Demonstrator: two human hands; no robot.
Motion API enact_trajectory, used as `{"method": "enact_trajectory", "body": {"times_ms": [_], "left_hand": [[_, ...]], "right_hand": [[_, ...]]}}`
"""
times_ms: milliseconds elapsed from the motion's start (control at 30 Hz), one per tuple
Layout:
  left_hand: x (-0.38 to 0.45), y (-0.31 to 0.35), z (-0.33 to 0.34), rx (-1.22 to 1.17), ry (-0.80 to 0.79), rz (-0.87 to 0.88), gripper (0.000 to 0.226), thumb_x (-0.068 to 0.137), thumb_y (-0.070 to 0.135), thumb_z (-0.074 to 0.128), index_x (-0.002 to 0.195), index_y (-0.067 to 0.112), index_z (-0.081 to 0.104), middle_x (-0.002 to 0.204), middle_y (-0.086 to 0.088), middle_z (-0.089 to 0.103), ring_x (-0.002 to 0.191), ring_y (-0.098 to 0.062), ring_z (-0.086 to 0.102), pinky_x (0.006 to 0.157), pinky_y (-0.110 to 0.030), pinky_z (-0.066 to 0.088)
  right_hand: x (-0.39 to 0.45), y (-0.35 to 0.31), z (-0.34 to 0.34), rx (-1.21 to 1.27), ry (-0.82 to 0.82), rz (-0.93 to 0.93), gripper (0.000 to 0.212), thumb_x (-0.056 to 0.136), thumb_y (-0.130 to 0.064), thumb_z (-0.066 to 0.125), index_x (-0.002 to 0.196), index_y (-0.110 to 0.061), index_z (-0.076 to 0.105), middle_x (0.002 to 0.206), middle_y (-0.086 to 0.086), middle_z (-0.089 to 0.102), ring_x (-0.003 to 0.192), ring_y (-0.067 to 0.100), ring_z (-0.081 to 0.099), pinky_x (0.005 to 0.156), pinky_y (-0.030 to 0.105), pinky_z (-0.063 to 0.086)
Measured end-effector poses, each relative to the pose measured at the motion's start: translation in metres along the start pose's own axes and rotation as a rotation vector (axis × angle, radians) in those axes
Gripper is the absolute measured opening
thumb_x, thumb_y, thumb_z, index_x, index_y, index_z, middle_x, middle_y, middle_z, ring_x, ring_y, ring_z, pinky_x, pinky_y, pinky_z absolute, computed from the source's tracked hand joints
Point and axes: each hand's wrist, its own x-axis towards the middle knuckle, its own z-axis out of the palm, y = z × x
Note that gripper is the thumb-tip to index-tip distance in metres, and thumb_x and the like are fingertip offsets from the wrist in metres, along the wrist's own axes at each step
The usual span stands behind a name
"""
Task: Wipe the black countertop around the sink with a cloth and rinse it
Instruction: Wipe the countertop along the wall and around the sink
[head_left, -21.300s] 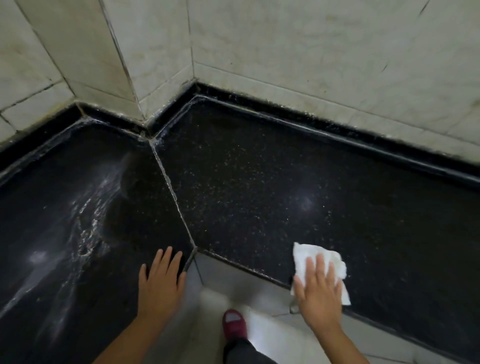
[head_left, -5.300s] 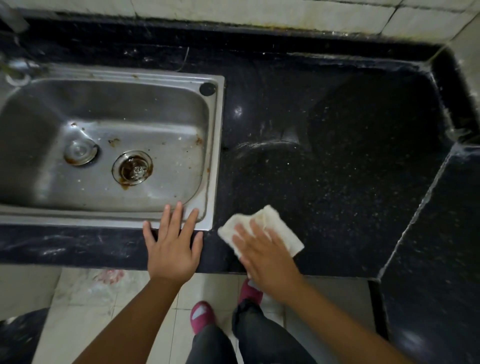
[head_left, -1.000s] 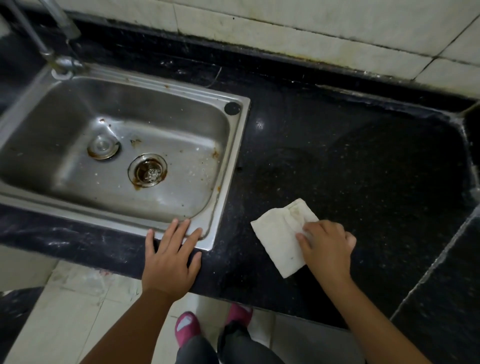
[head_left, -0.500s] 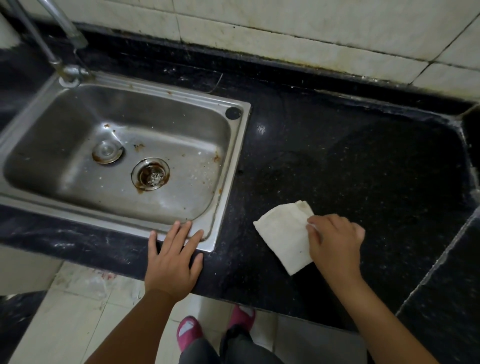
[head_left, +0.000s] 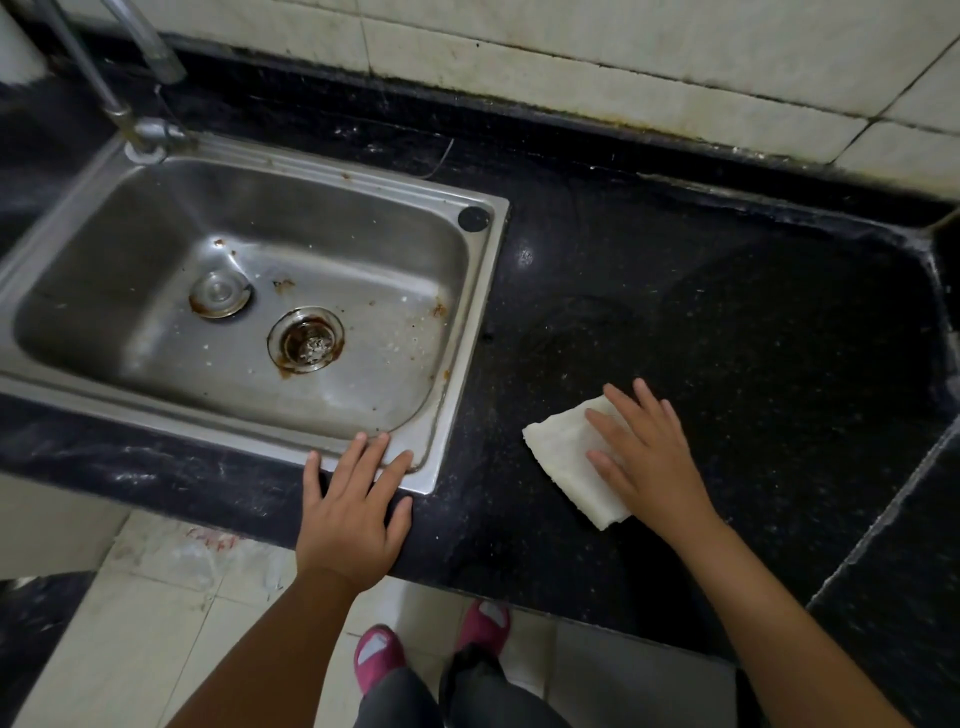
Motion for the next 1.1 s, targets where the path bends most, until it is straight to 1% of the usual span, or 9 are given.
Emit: {"method": "enact_trajectory", "body": {"times_ms": [133,300,500,567,667,800,900,1000,1100], "left_hand": [[0.0,0.0,0.0,0.006,-0.007,-0.005,0.039,0.089,0.04,0.027,0.121,0.023,0.042,0.125,-0.012,0.059,0.124,-0.023,0.034,0.104,-0.048,0.015],[0.0,-0.002,0.001,-0.01,-0.022,-0.018,0.051,0.095,0.046,0.005,0.121,0.022,0.042,0.126,-0.012,0.058,0.125,-0.023,0.034,0.107,-0.047,0.01],[0.0,-0.003,0.002,-0.014,0.016,0.014,0.049,0.096,0.045,0.01,0.12,0.02,0.045,0.126,-0.012,0.058,0.125,-0.024,0.035,0.105,-0.05,0.014],[0.0,-0.003,0.003,-0.013,0.009,0.012,0.048,0.096,0.045,0.011,0.12,0.021,0.045,0.126,-0.012,0.058,0.125,-0.024,0.035,0.106,-0.05,0.014],[0.0,-0.003,0.003,-0.005,-0.003,0.004,0.049,0.095,0.046,0.009,0.121,0.022,0.044,0.127,-0.011,0.058,0.126,-0.023,0.034,0.105,-0.049,0.013],[0.001,-0.003,0.003,0.011,0.012,0.002,0.046,0.095,0.045,0.012,0.121,0.023,0.043,0.127,-0.01,0.058,0.125,-0.023,0.033,0.106,-0.047,0.013],[0.0,-0.003,0.005,0.02,0.03,0.02,0.039,0.088,0.039,0.031,0.121,0.023,0.043,0.128,-0.011,0.057,0.127,-0.024,0.033,0.105,-0.05,0.013],[0.0,-0.002,0.006,0.039,0.02,0.018,0.041,0.085,0.037,0.034,0.122,0.023,0.042,0.13,-0.011,0.055,0.127,-0.024,0.031,0.104,-0.052,0.012],[0.0,-0.002,0.005,0.055,-0.006,0.008,0.042,0.085,0.037,0.032,0.123,0.024,0.041,0.131,-0.011,0.054,0.128,-0.024,0.03,0.104,-0.052,0.011]], "right_hand": [[-0.001,-0.006,0.01,-0.173,-0.292,-0.034,0.053,0.097,-0.047,0.0,0.128,-0.028,0.039,0.137,0.008,0.036,0.124,0.031,0.031,0.09,0.06,0.04],[-0.017,-0.027,0.017,-0.227,-0.342,0.107,0.061,0.094,-0.055,0.0,0.131,-0.022,0.036,0.139,0.013,0.031,0.127,0.034,0.029,0.1,0.059,0.019],[0.008,-0.031,0.014,-0.193,-0.448,0.228,0.057,0.094,-0.053,0.01,0.13,-0.023,0.041,0.137,0.015,0.043,0.125,0.034,0.034,0.091,0.067,0.035],[0.031,-0.031,0.014,-0.175,-0.471,0.216,0.068,0.084,-0.058,0.016,0.137,-0.024,0.04,0.145,0.016,0.036,0.134,0.037,0.028,0.101,0.065,0.025],[0.071,-0.029,0.018,-0.152,-0.474,0.249,0.07,0.086,-0.064,0.01,0.148,-0.032,0.01,0.157,0.007,-0.004,0.143,0.029,-0.007,0.112,0.054,-0.006],[0.111,-0.037,0.024,-0.109,-0.435,0.262,0.056,0.096,-0.05,0.02,0.148,-0.034,0.006,0.156,0.006,-0.014,0.142,0.029,-0.014,0.113,0.05,-0.009],[0.091,-0.059,0.031,-0.1,-0.477,0.081,0.063,0.086,-0.054,0.003,0.147,-0.037,0.011,0.157,0.006,-0.005,0.143,0.03,-0.004,0.114,0.051,0.0],[0.024,-0.079,0.027,-0.091,-0.449,-0.009,0.055,0.086,-0.048,0.023,0.135,-0.032,0.041,0.146,0.01,0.038,0.134,0.035,0.028,0.107,0.054,0.021],[-0.035,-0.051,0.01,-0.101,-0.517,0.006,0.046,0.096,-0.047,0.013,0.131,-0.03,0.038,0.141,0.009,0.037,0.128,0.035,0.03,0.101,0.054,0.022]]}}
